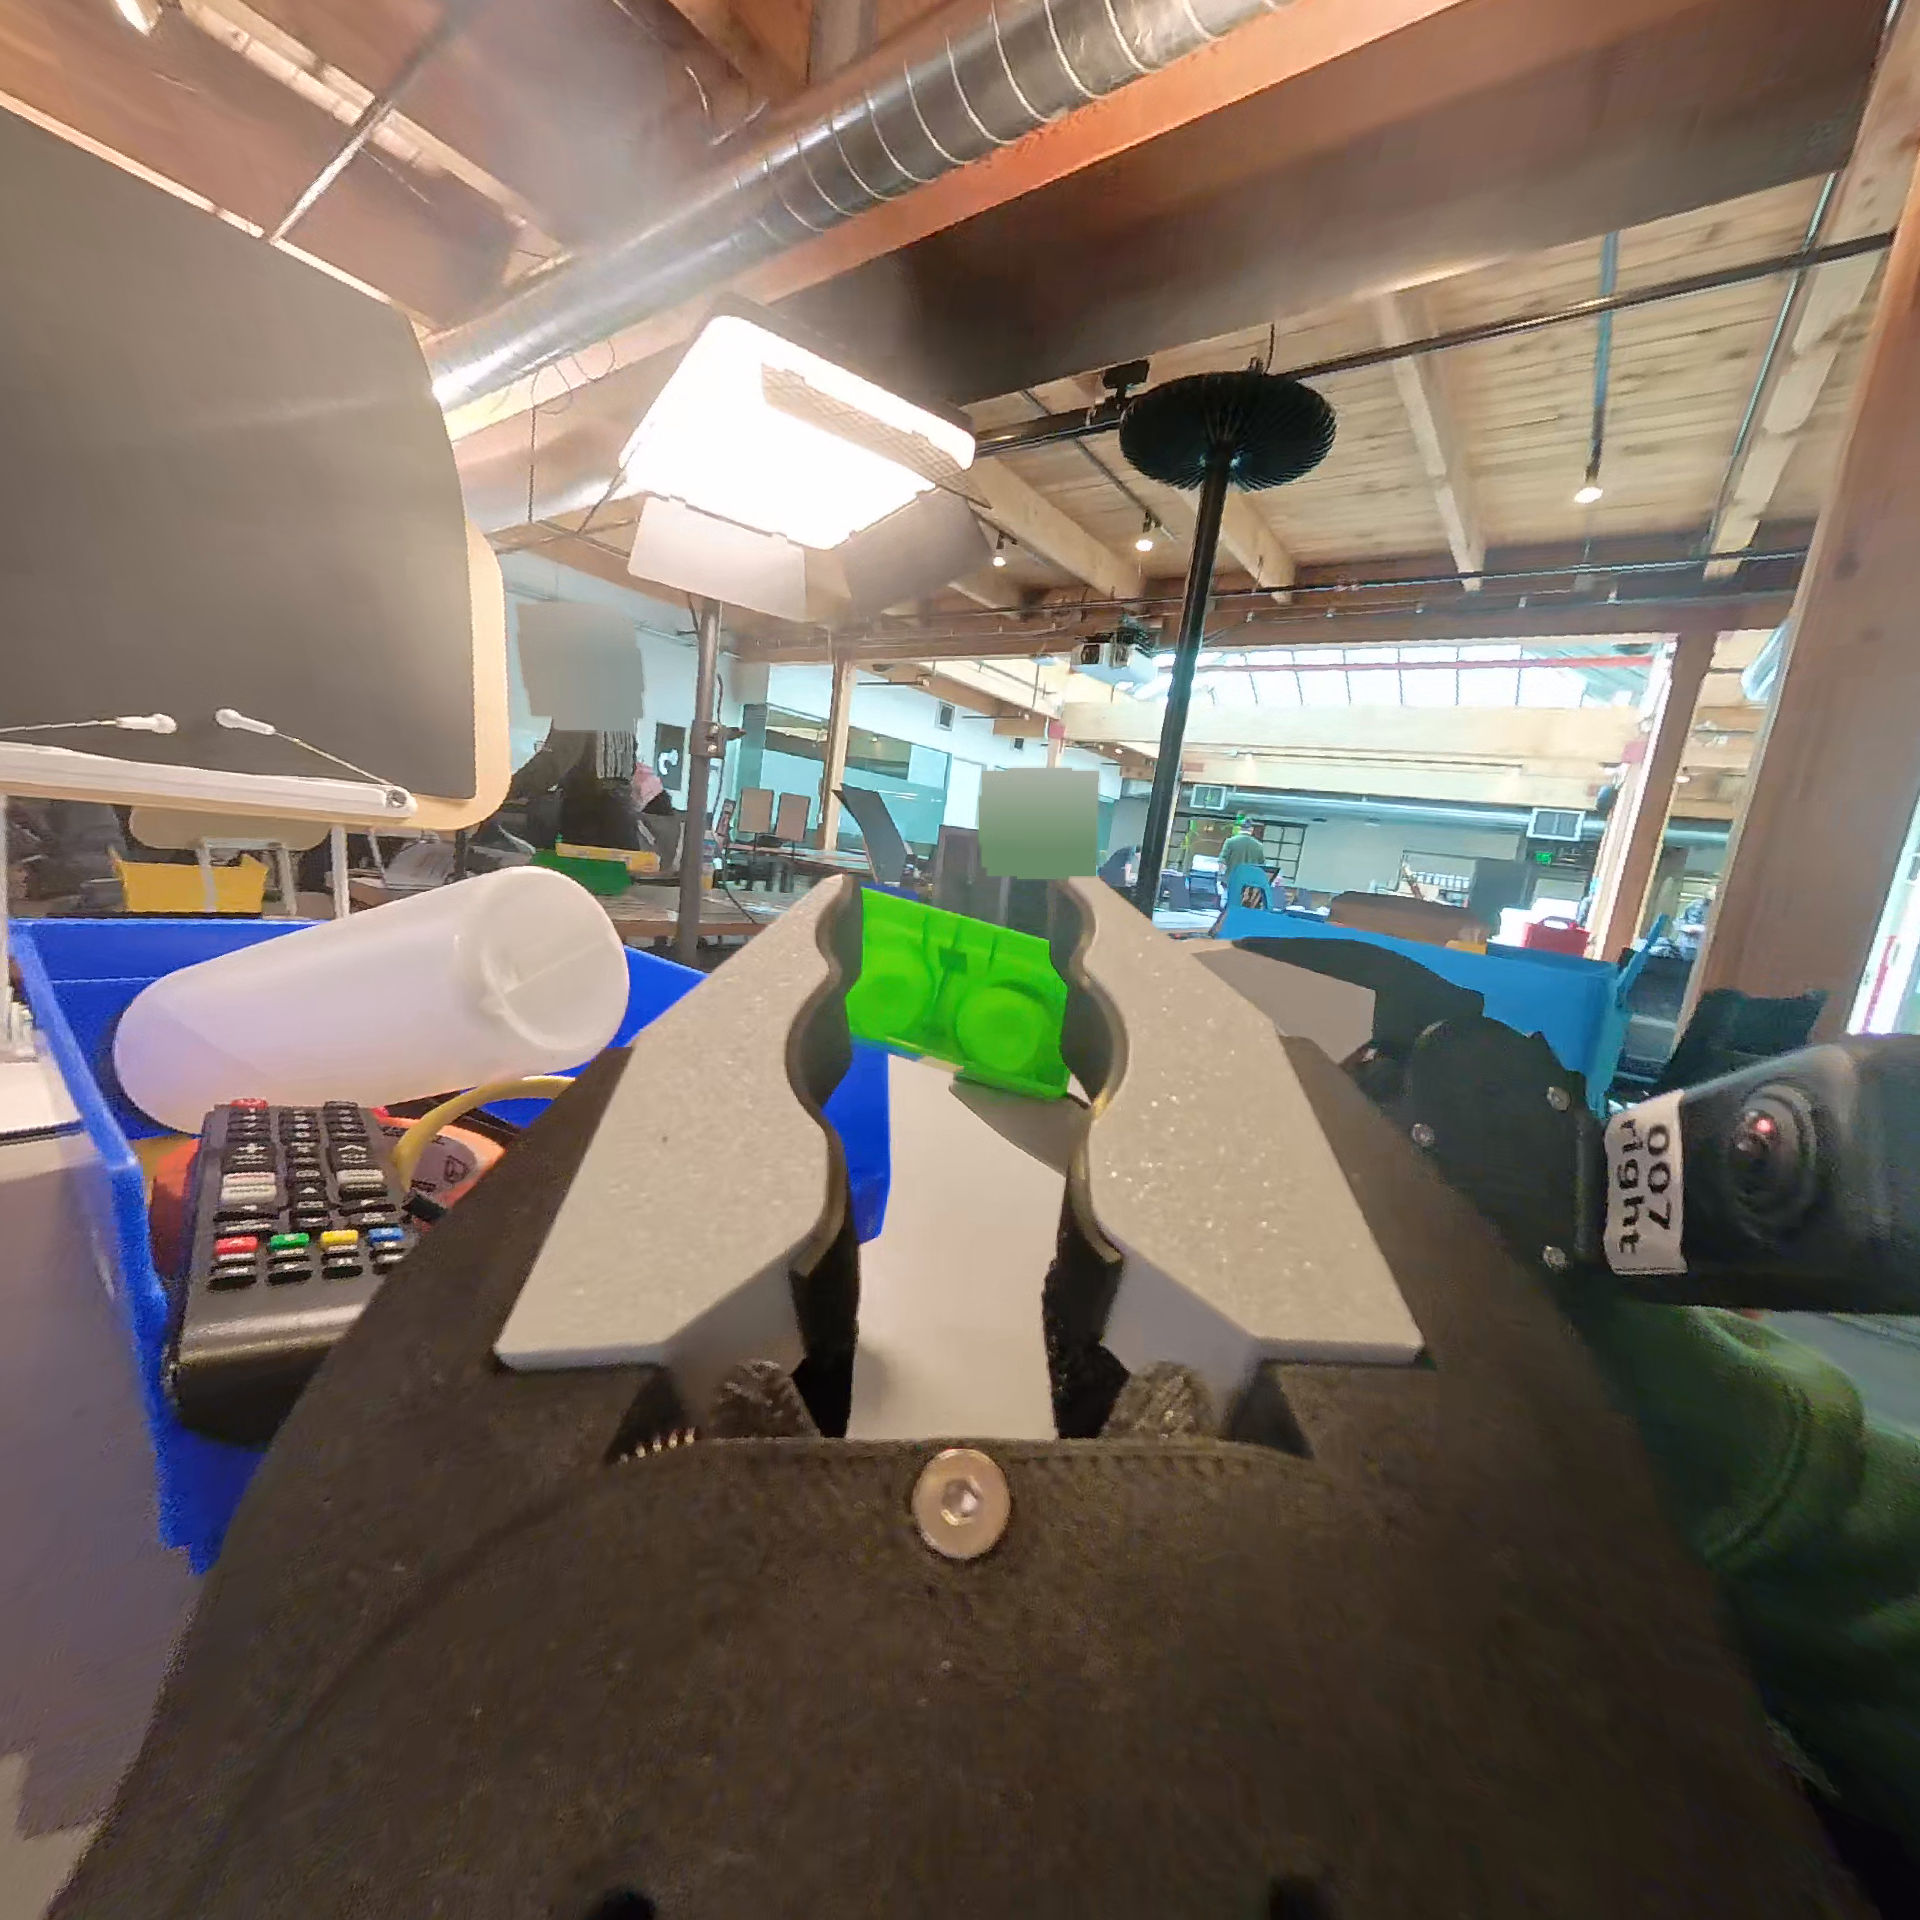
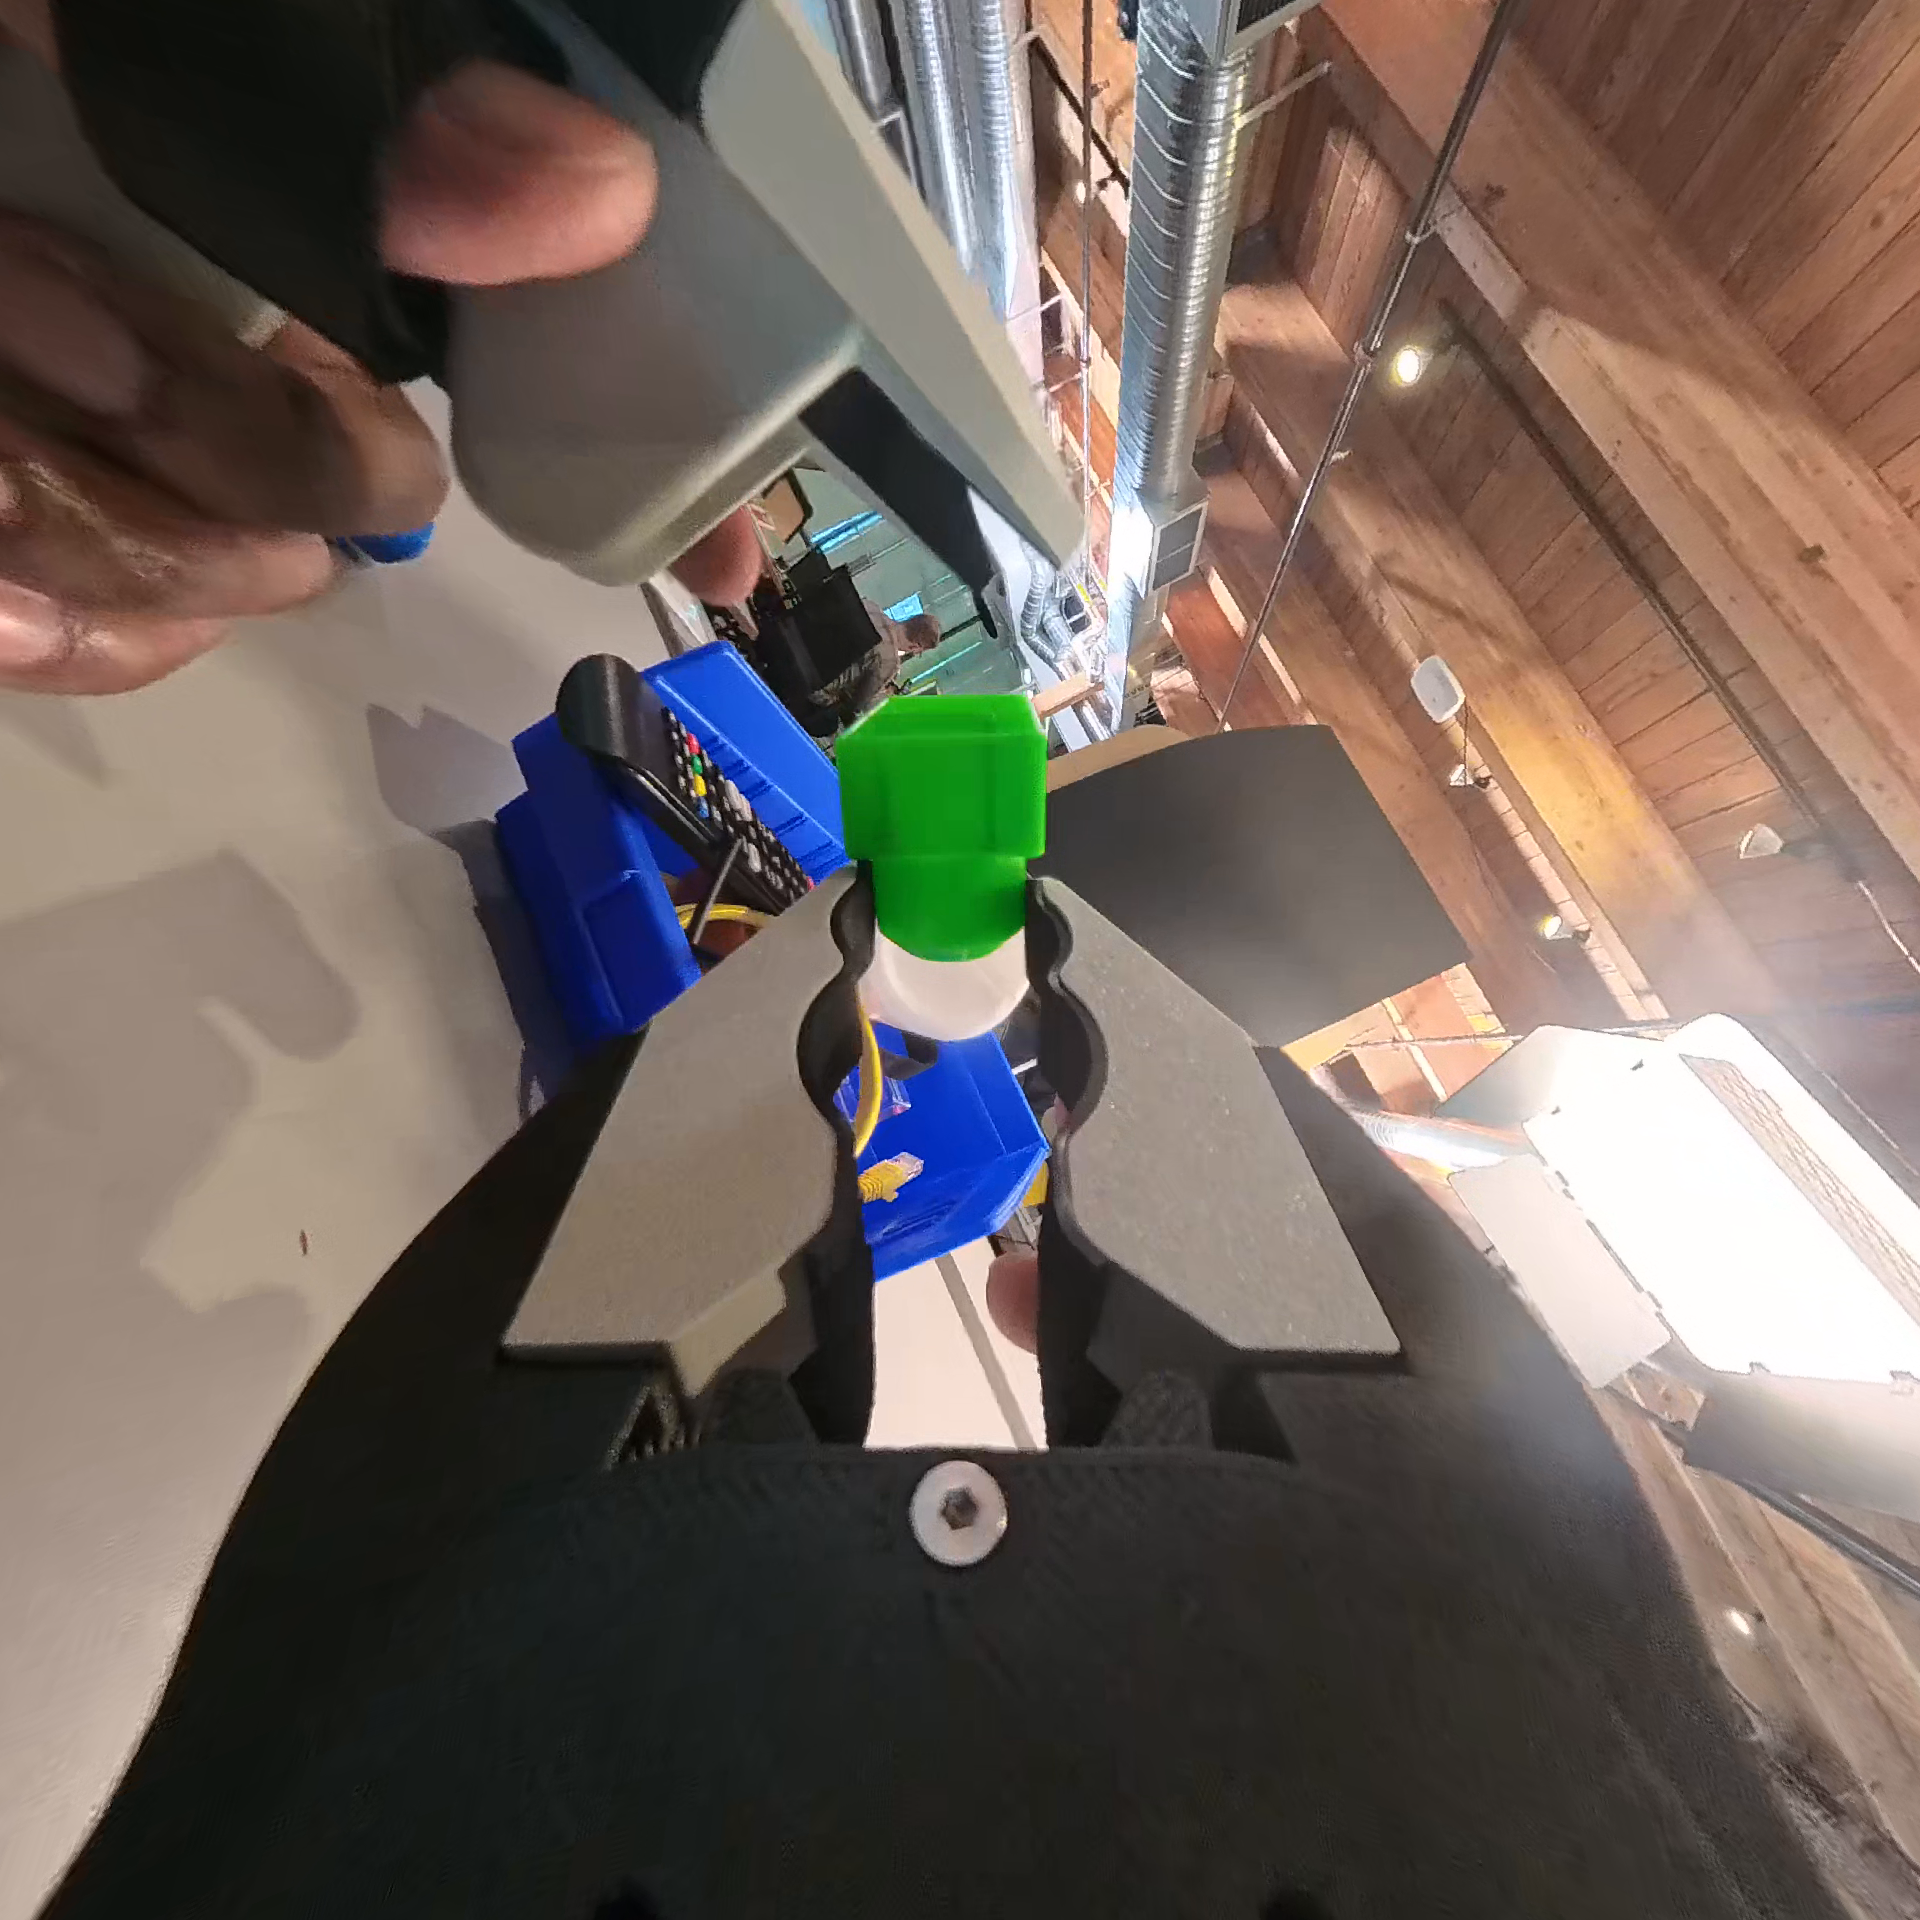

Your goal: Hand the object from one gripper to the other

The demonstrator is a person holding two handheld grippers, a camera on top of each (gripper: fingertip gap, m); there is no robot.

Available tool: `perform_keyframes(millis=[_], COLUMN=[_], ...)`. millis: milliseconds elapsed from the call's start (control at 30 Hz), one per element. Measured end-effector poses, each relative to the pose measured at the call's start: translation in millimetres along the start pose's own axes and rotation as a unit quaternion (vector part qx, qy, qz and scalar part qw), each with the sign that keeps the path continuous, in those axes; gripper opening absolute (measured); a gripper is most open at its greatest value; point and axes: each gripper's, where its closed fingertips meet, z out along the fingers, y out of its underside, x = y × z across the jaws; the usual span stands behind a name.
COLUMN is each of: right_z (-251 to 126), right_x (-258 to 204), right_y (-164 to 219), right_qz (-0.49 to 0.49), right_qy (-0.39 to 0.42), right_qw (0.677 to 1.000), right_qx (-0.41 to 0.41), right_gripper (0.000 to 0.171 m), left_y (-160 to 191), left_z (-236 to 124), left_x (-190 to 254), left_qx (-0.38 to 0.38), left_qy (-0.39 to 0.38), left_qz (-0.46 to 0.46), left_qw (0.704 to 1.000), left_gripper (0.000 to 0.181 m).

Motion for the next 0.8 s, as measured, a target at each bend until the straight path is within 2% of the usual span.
perform_keyframes(millis=[233,367,600,800], right_z=[1,1,1,2], right_x=[1,0,-4,-6], right_y=[5,2,1,1], right_qz=[0.005,-0.003,-0.021,-0.033], right_qy=[0.002,0.002,-0.001,0.004], right_qw=[1.000,1.000,1.000,0.999], right_qx=[-0.012,-0.005,-0.002,-0.002], right_gripper=[0.029,0.029,0.029,0.029], left_y=[19,35,41,41], left_z=[5,8,7,7], left_x=[25,26,25,22], left_qx=[-0.054,-0.097,-0.114,-0.117], left_qy=[0.053,0.046,0.036,0.035], left_qz=[0.047,0.089,0.128,0.113], left_qw=[0.996,0.990,0.985,0.986], left_gripper=[0.030,0.027,0.005,0.002])
